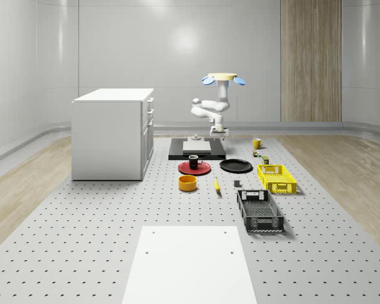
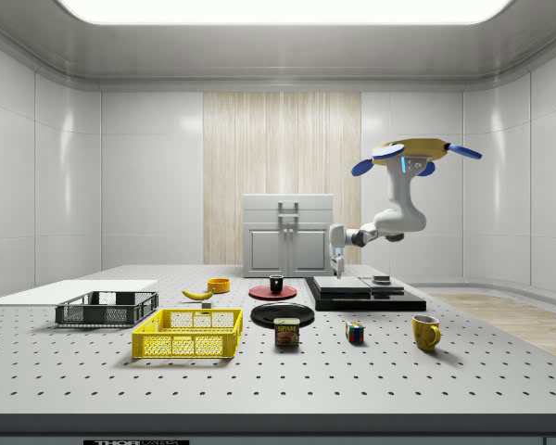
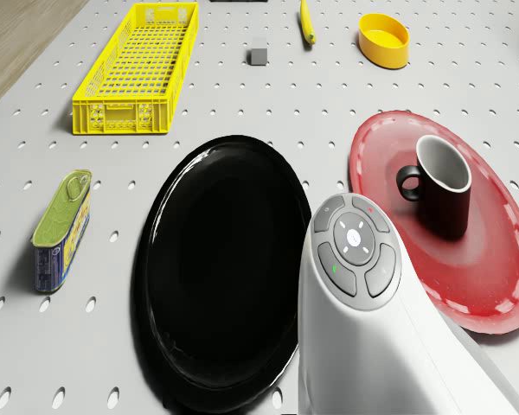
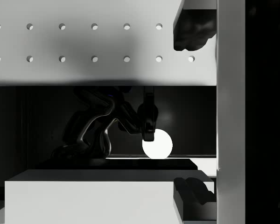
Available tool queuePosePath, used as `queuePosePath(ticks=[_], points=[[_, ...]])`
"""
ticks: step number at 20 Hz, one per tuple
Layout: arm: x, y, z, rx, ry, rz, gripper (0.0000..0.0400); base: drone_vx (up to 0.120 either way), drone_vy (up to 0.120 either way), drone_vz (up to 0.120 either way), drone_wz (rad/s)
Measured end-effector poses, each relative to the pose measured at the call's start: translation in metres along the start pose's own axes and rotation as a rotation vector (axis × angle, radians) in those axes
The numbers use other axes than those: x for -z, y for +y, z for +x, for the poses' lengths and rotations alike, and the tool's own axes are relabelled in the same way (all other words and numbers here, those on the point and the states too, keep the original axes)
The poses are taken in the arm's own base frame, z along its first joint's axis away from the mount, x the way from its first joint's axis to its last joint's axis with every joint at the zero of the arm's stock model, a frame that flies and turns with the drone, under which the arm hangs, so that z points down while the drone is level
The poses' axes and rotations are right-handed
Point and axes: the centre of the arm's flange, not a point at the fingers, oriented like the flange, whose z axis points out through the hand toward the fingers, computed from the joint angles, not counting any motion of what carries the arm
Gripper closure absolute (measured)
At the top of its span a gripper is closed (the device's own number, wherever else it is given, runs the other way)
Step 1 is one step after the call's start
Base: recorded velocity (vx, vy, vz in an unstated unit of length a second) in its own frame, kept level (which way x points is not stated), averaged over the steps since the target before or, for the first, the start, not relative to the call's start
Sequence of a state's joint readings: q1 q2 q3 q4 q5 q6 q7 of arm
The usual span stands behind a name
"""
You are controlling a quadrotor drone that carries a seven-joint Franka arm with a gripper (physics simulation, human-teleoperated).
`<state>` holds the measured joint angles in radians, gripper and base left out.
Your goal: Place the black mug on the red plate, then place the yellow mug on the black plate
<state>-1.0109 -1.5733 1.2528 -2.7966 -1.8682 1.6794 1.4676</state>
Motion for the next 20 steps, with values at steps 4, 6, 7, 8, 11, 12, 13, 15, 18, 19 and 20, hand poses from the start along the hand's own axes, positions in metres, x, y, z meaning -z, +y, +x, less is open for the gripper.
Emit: queuePosePath(ticks=[4,6,7,8,11,12,13,15,18,19,20], points=[[0.0000,0.0000,0.0000,0.000,0.000,0.000,0.0000,-0.120,0.120,0.000,0.000],[0.0000,0.0000,0.0000,0.000,0.000,0.000,0.0000,-0.120,0.120,0.000,0.000],[0.0000,0.0000,0.0000,0.000,0.000,0.000,0.0000,-0.120,0.120,0.000,0.000],[0.0000,0.0000,0.0000,0.000,0.000,0.000,0.0000,-0.120,0.120,0.000,0.000],[0.0000,0.0000,0.0000,0.000,0.000,0.000,0.0000,-0.120,0.120,0.000,0.000],[0.0000,0.0000,0.0000,0.000,0.000,0.000,0.0000,-0.120,0.120,0.000,0.000],[0.0000,0.0000,0.0000,0.000,0.000,0.000,0.0000,-0.120,0.120,0.000,0.000],[0.0000,0.0000,0.0000,0.000,0.000,0.000,0.0000,-0.120,0.120,0.000,0.000],[0.0000,0.0000,0.0000,0.000,0.000,0.000,0.0000,-0.120,0.120,0.000,0.000],[0.0000,0.0000,0.0000,0.000,0.000,0.000,0.0000,-0.120,0.120,0.000,0.000],[0.0000,0.0000,0.0000,0.000,0.000,0.000,0.0000,-0.120,0.120,0.000,0.000]])
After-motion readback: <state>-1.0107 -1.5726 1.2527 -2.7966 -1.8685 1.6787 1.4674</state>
